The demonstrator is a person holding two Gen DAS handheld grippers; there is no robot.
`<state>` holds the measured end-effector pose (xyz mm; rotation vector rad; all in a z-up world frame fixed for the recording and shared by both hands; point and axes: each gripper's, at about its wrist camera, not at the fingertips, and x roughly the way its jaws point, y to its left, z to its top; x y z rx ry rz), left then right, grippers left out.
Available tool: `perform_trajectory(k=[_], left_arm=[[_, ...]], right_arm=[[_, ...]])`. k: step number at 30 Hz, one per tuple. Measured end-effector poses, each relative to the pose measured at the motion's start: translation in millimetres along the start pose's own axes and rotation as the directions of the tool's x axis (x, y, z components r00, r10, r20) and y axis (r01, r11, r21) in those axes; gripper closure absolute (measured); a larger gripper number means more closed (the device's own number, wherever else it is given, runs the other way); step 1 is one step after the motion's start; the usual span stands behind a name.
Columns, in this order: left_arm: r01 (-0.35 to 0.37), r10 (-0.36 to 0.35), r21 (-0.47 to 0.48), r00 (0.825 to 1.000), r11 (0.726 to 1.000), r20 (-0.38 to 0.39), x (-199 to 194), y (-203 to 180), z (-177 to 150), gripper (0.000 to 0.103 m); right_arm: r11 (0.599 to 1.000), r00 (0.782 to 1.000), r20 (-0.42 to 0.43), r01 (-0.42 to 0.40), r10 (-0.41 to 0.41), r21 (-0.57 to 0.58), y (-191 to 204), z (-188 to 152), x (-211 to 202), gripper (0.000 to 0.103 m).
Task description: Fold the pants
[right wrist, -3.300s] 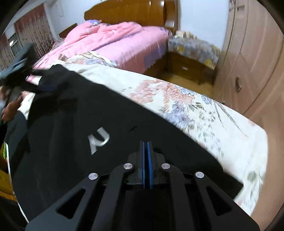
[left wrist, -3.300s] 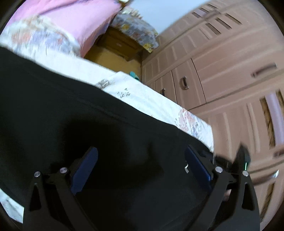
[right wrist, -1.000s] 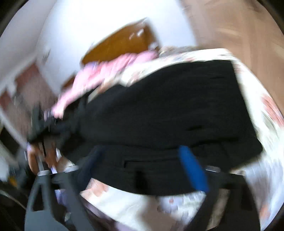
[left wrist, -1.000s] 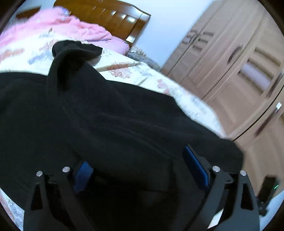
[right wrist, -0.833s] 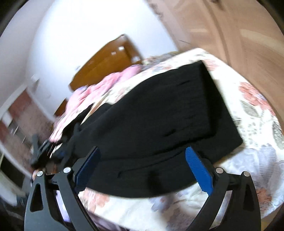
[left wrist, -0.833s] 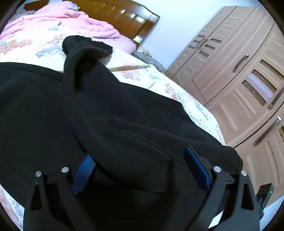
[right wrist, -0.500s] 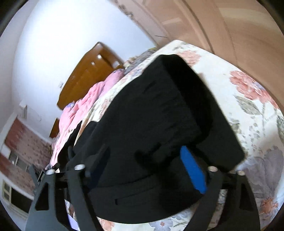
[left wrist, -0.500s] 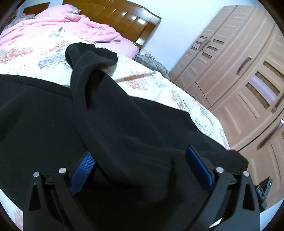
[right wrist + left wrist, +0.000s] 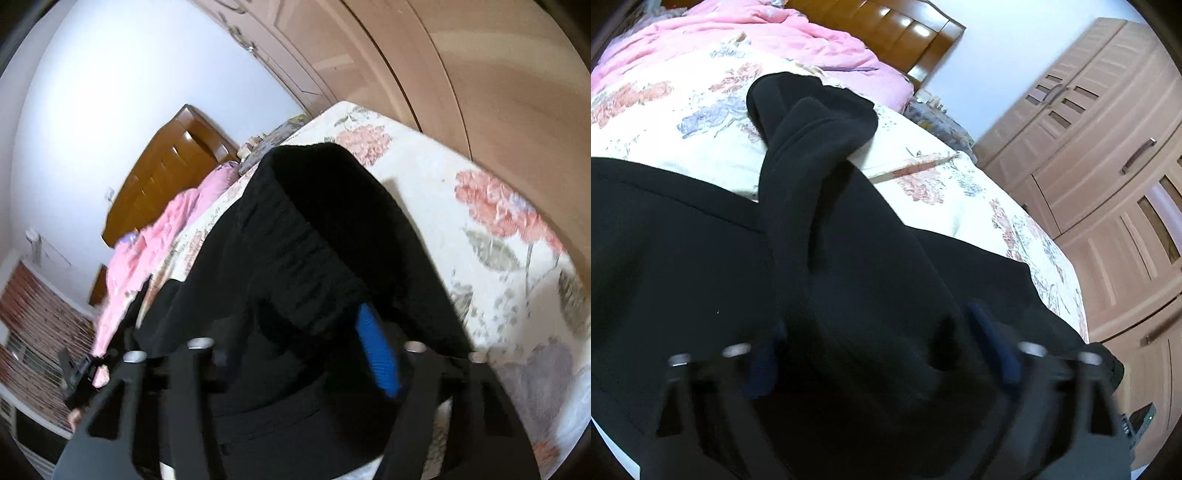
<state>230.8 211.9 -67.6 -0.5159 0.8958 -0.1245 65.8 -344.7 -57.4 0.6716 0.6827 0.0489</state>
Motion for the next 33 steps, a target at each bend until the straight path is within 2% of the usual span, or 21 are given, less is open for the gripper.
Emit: perform_trajectory(k=[1,2,3,4,6,8,10,13,15,19,21,23,26,28,30,32,33], left_arm=[[-0.013,0.013,0.016,1.0,1.0,0.004,0,0,1,0.056],[-0.039,0.038,0.047,0.999,0.998,0.017,-3,-1,1,0.079],[-0.052,0.05,0.059,0.998,0.997,0.031,-7,0,2,0.094],[-0.044,0.041,0.059,0.998,0.997,0.05,-15,1,2,0.094],[0.015,-0.022,0.058,0.993,0.998,0.118,-43,-1,1,0.094],[0.029,-0.047,0.098,0.981,0.995,0.189,-76,-11,-2,0.094],[0.06,-0.088,0.124,0.97,0.99,0.227,-104,-19,-7,0.094],[0.051,-0.09,0.152,0.961,0.987,0.262,-137,-21,-23,0.094],[0.031,-0.065,0.135,0.965,0.99,0.253,-141,-11,-38,0.093],[-0.012,0.008,0.039,0.994,0.999,0.108,-98,27,-75,0.093],[-0.053,0.052,0.026,0.997,0.998,0.056,-78,35,-89,0.093],[-0.06,0.059,0.023,0.996,0.998,0.066,-75,40,-96,0.093],[-0.011,0.01,0.013,0.994,1.0,0.105,-97,37,-88,0.093],[-0.007,0.0,0.048,0.989,0.999,0.148,-119,26,-83,0.093],[-0.01,-0.002,0.074,0.986,0.997,0.165,-129,19,-79,0.093],[-0.022,0.009,0.091,0.99,0.996,0.144,-126,20,-83,0.093],[-0.035,0.025,0.103,0.994,0.994,0.104,-115,20,-85,0.09]], right_arm=[[1.0,1.0,0.002,-0.008,0.008,-0.009,0,1,0,0.052],[1.0,1.0,0.009,-0.01,0.011,-0.023,1,1,-2,0.061],[0.999,1.0,0.019,-0.013,0.014,-0.033,2,1,-5,0.068],[0.999,0.999,0.031,-0.02,0.021,-0.039,3,1,-8,0.071],[0.997,0.997,0.066,-0.043,0.047,-0.066,10,3,-20,0.075],[0.994,0.994,0.088,-0.056,0.064,-0.092,18,8,-27,0.076],[0.992,0.988,0.118,-0.085,0.096,-0.098,24,15,-43,0.077],[0.99,0.984,0.142,-0.094,0.108,-0.108,24,20,-67,0.078],[0.994,0.989,0.121,-0.073,0.083,-0.082,10,16,-75,0.078],[1.0,1.0,0.029,-0.002,0.002,0.015,-28,-6,-59,0.078],[0.999,0.999,0.008,0.04,-0.04,0.035,-40,-16,-48,0.078],[0.998,0.999,0.023,0.024,-0.025,0.06,-42,-15,-53,0.078],[0.999,0.996,0.076,0.037,-0.036,-0.008,-22,-7,-74,0.082],[0.997,0.99,0.124,0.074,-0.071,-0.025,-12,-6,-90,0.09],[0.994,0.982,0.156,0.11,-0.108,-0.004,-14,-7,-107,0.091],[0.988,0.98,0.128,0.153,-0.152,-0.004,-23,-10,-108,0.09],[0.988,0.983,0.1,0.153,-0.152,0.0,-30,-12,-104,0.09]])
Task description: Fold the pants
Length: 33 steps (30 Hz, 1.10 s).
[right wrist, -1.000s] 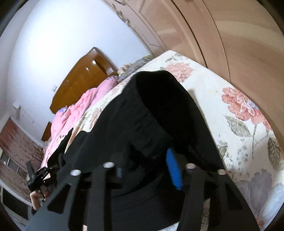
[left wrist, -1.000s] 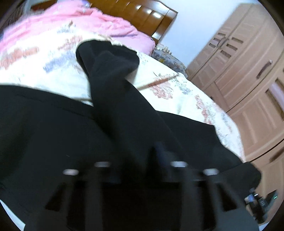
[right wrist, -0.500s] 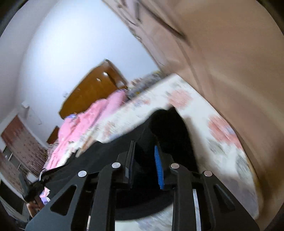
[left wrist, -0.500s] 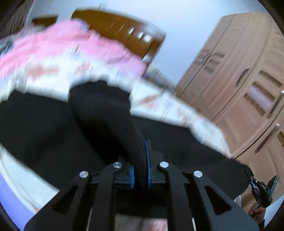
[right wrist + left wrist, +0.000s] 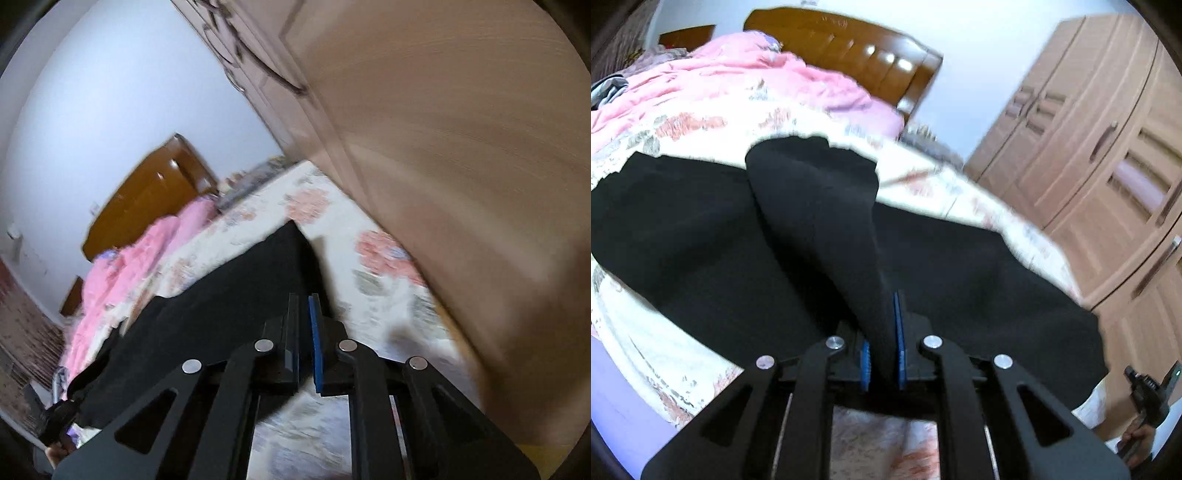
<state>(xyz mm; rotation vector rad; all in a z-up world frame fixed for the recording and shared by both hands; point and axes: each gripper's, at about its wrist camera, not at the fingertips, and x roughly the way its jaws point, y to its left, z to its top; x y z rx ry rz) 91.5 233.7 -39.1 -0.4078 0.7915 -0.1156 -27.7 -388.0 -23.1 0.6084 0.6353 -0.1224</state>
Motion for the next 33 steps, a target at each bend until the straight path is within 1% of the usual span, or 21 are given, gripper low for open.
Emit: perform_trajectory(k=[1,2,3,4,5,6,8,9,12,15,16,17,18,20,21,22,23,24,26,29,33], left_arm=[[-0.016,0.016,0.004,0.998,1.0,-0.055,13,2,-1,0.089],[-0.037,0.034,-0.023,0.994,0.999,-0.106,26,8,-7,0.082],[-0.026,0.02,-0.051,0.993,0.998,-0.12,30,11,-10,0.07],[0.005,-0.012,-0.069,0.996,0.998,-0.092,27,12,-12,0.061],[-0.005,0.001,-0.066,0.999,0.998,-0.053,19,8,-13,0.033],[-0.052,0.053,-0.05,0.999,0.997,0.002,9,3,-13,0.016],[-0.112,0.107,0.022,0.98,0.993,0.17,-17,-15,-14,0.011],[-0.114,0.1,0.059,0.975,0.992,0.197,-23,-23,-12,0.008],[-0.124,0.09,0.155,0.974,0.98,0.207,-24,-45,-9,0.008],[-0.074,0.041,0.184,0.983,0.98,0.177,-10,-59,-13,0.008],[-0.045,0.019,0.182,0.99,0.982,0.14,2,-63,-15,0.008],[-0.032,0.01,0.183,0.993,0.983,0.117,10,-65,-18,0.008],[-0.021,0.003,0.187,0.996,0.982,0.093,20,-68,-19,0.008],[0.001,-0.015,0.203,0.998,0.979,0.068,31,-76,-24,0.008],[0.012,-0.026,0.216,0.998,0.976,0.062,36,-80,-23,0.008],[0.016,-0.032,0.233,0.998,0.972,0.062,37,-84,-27,0.008],[0.014,-0.032,0.254,0.997,0.967,0.066,39,-89,-27,0.008],[0.009,-0.028,0.269,0.997,0.963,0.068,41,-91,-28,0.008],[0.003,-0.02,0.281,0.998,0.96,0.058,44,-91,-31,0.008],[0.005,-0.015,0.257,0.999,0.966,0.038,48,-85,-32,0.008],[-0.015,0.007,0.259,0.999,0.966,0.032,47,-81,-36,0.008]], right_arm=[[0.999,0.999,-0.046,-0.026,0.027,0.028,-4,-4,8,0.09],[0.997,0.995,-0.079,-0.049,0.053,0.055,-5,-8,14,0.09],[0.994,0.988,-0.122,-0.082,0.091,0.074,0,-15,23,0.09],[0.993,0.984,-0.142,-0.102,0.11,0.066,7,-20,28,0.09],[0.991,0.98,-0.155,-0.121,0.127,0.048,14,-24,32,0.09],[0.99,0.975,-0.168,-0.141,0.142,0.022,23,-30,36,0.09],[0.988,0.971,-0.189,-0.151,0.149,0.004,32,-35,43,0.09],[0.988,0.969,-0.193,-0.153,0.152,0.013,32,-37,46,0.09],[0.987,0.967,-0.202,-0.15,0.158,0.055,26,-42,49,0.09],[0.987,0.957,-0.242,-0.151,0.16,0.056,23,-58,62,0.088],[0.983,0.965,-0.186,-0.178,0.183,0.046,24,-65,60,0.087],[0.976,0.963,-0.16,-0.212,0.218,0.052,20,-69,59,0.085],[0.963,0.956,-0.142,-0.243,0.258,0.114,12,-71,59,0.084],[0.955,0.951,-0.167,-0.227,0.26,0.193,7,-68,58,0.083],[0.959,0.948,-0.196,-0.215,0.25,0.185,10,-64,56,0.077],[0.96,0.945,-0.195,-0.237,0.263,0.146,17,-61,52,0.063],[0.963,0.947,-0.182,-0.247,0.264,0.111,22,-58,48,0.006],[0.962,0.951,-0.144,-0.266,0.274,0.067,28,-56,43,0.004],[0.954,0.942,-0.149,-0.293,0.299,0.06,35,-55,48,0.004],[0.963,0.945,-0.186,-0.262,0.271,0.069,39,-60,65,0.004],[0.972,0.962,-0.14,-0.228,0.234,0.06,43,-59,60,0.004]])
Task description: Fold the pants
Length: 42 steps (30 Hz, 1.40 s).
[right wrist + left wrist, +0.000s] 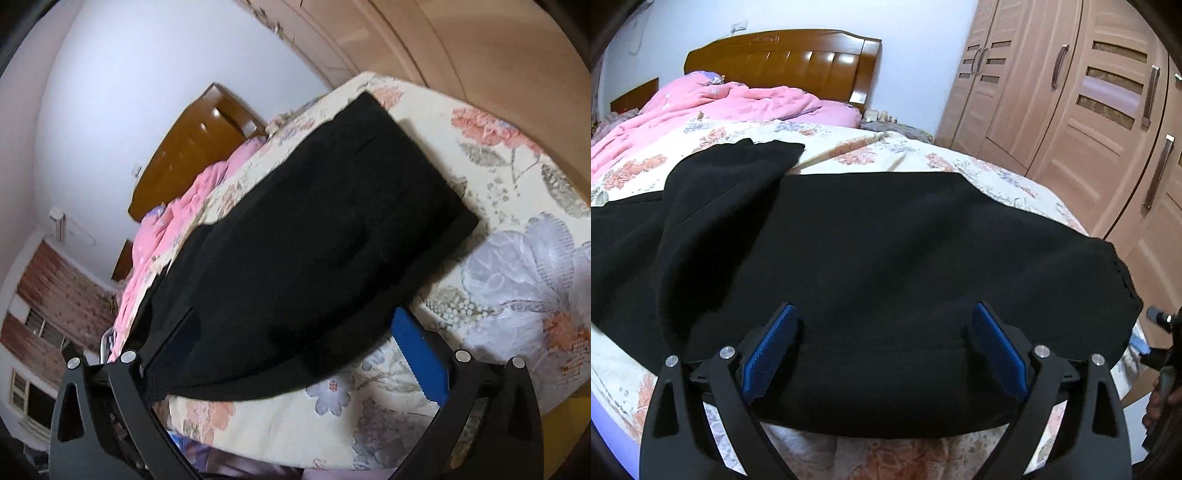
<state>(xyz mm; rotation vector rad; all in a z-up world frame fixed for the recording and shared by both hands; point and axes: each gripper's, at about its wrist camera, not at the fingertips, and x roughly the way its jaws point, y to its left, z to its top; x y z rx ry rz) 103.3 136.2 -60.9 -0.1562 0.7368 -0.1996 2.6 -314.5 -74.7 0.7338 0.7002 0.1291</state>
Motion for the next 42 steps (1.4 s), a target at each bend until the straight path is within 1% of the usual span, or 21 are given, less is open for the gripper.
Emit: perform_trajectory(k=[1,3,4,5,6,8,12,19,20,22,23,25,28,29,30,32,34,37,40,41,42], left_arm=[[-0.002,0.002,0.002,1.0,1.0,-0.001,0,1,-1,0.008],[-0.01,0.01,0.004,1.0,1.0,-0.002,0,2,-2,0.008],[-0.012,0.012,0.004,1.0,1.0,-0.005,0,3,-3,0.008],[-0.017,0.017,0.004,1.0,1.0,-0.012,2,4,-4,0.008],[-0.02,0.021,0.005,1.0,1.0,-0.019,4,5,-5,0.008],[-0.029,0.03,0.02,0.999,0.999,-0.025,8,4,-6,0.007],[-0.043,0.046,0.073,0.998,0.996,-0.03,8,-3,-8,0.006],[-0.048,0.05,0.086,0.998,0.995,-0.025,7,-4,-11,0.005],[-0.039,0.041,0.087,0.999,0.995,-0.027,6,-5,-10,0.005],[0.003,-0.001,0.086,1.0,0.996,-0.023,1,-9,-8,0.005],[0.036,-0.035,0.099,0.999,0.994,-0.015,-4,-14,-7,0.005],[0.067,-0.066,0.146,0.998,0.987,-0.006,-11,-25,-6,0.005],[0.105,-0.108,0.245,0.994,0.964,-0.001,-20,-46,-7,0.005],[0.119,-0.121,0.255,0.993,0.96,-0.005,-20,-50,-6,0.005],[0.143,-0.144,0.268,0.989,0.953,-0.014,-20,-55,-6,0.005],[0.162,-0.16,0.29,0.987,0.943,-0.031,-17,-64,-6,0.005],[0.163,-0.155,0.306,0.987,0.938,-0.05,-10,-68,-7,0.005],[0.172,-0.144,0.306,0.983,0.936,-0.11,8,-67,-8,0.005],[0.133,-0.067,0.327,0.976,0.936,-0.206,35,-69,-14,0.005],[0.126,-0.059,0.348,0.978,0.929,-0.198,34,-71,-15,0.005],[0.125,-0.052,0.35,0.976,0.928,-0.21,34,-72,-14,0.005]], right_arm=[[1.0,1.0,0.009,0.017,-0.017,-0.008,1,0,-2,0.005],[0.998,0.997,0.047,0.059,-0.058,-0.026,2,-1,-15,0.012],[0.998,0.996,0.062,0.061,-0.06,-0.023,2,0,-18,0.012],[0.999,0.996,0.077,0.05,-0.049,-0.015,2,0,-22,0.013],[1.0,0.996,0.084,0.021,-0.02,-0.009,1,1,-23,0.02],[1.0,0.998,0.068,0.0,0.0,-0.001,-1,4,-15,0.025],[0.992,0.998,0.022,-0.059,0.057,0.109,-15,5,4,0.027],[0.994,0.997,0.042,-0.072,0.069,0.08,-14,12,8,0.043],[0.994,0.996,0.046,-0.073,0.07,0.084,-16,12,10,0.049],[0.993,0.996,0.062,-0.069,0.063,0.1,-22,9,3,0.071],[0.99,0.994,0.077,-0.092,0.083,0.112,-26,10,-1,0.086],[0.991,0.989,0.107,-0.107,0.098,0.083,-19,11,-14,0.088],[0.993,0.983,0.14,-0.121,0.121,-0.007,8,16,-33,0.089],[0.993,0.982,0.147,-0.116,0.119,-0.025,14,17,-38,0.09],[0.993,0.982,0.149,-0.115,0.116,-0.012,14,17,-42,0.09],[0.992,0.986,0.134,-0.11,0.101,0.059,0,11,-43,0.09],[0.994,0.993,0.107,-0.062,0.053,0.087,-15,4,-40,0.09],[0.989,0.998,0.046,-0.053,0.047,0.14,-41,0,-19,0.09],[0.98,0.998,0.007,-0.066,0.066,0.185,-48,4,-8,0.088],[0.982,0.999,-0.006,-0.052,0.054,0.179,-46,5,-9,0.088],[0.985,0.999,-0.022,-0.036,0.04,0.168,-45,7,-12,0.088]])
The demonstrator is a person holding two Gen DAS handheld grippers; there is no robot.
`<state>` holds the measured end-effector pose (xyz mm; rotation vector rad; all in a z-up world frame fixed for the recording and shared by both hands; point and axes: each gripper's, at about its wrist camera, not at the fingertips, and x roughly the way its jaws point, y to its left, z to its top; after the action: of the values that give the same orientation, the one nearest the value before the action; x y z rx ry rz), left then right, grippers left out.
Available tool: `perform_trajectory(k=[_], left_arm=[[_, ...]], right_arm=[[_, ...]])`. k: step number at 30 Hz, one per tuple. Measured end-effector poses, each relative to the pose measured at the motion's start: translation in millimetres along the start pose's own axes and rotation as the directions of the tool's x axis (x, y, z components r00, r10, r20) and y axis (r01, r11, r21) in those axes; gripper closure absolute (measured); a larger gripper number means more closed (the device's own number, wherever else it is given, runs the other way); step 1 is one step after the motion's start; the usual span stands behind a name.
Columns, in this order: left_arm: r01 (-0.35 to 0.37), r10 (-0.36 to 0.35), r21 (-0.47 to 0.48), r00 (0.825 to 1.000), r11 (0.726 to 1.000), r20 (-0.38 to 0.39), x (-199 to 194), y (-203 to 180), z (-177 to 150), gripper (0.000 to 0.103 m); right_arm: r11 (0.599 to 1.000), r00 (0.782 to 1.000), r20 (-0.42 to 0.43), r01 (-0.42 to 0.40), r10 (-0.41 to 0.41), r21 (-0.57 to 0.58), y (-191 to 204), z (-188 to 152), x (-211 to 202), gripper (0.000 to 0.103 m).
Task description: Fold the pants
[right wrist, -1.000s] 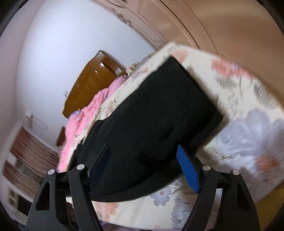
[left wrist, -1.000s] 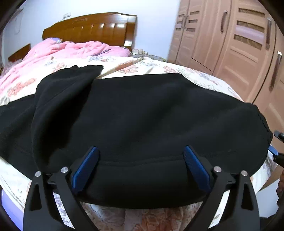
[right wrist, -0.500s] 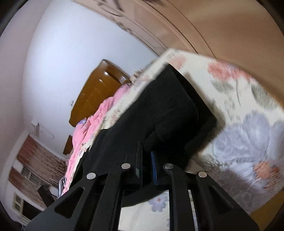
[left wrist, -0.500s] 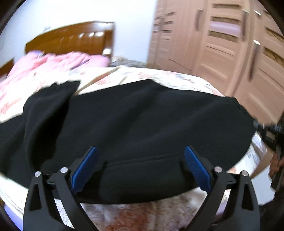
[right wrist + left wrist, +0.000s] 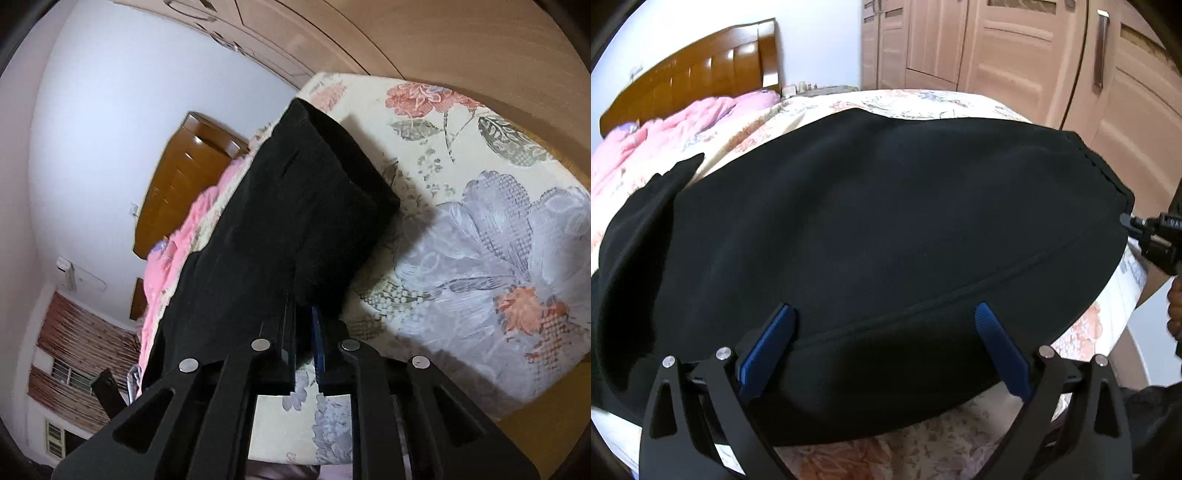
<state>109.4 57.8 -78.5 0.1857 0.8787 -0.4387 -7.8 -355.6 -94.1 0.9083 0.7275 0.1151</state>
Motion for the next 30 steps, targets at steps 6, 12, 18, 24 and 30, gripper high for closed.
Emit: perform_trajectory(k=[6,12,18,24,30], left_arm=[[0.114,-0.107,-0.064,0.989,0.991,0.097,-39,0,24,0.006],[0.104,-0.105,0.022,0.994,0.994,0.022,17,-30,52,0.006],[0.069,-0.069,0.06,0.998,0.996,0.001,36,-40,47,0.002],[0.057,-0.058,-0.098,0.998,0.994,-0.009,30,9,71,0.002],[0.003,-0.003,-0.078,1.0,0.997,0.005,1,25,63,0.002]], right_arm=[[0.989,0.991,0.101,0.104,-0.093,-0.109,28,13,-38,0.087],[0.932,0.996,0.047,0.086,-0.075,-0.352,79,30,24,0.038],[0.838,0.99,0.017,0.129,-0.142,-0.53,102,15,53,0.004],[0.78,0.989,-0.001,0.115,-0.147,-0.615,127,21,66,0.004],[0.717,0.936,-0.063,0.222,-0.348,-0.661,120,10,95,0.004]])
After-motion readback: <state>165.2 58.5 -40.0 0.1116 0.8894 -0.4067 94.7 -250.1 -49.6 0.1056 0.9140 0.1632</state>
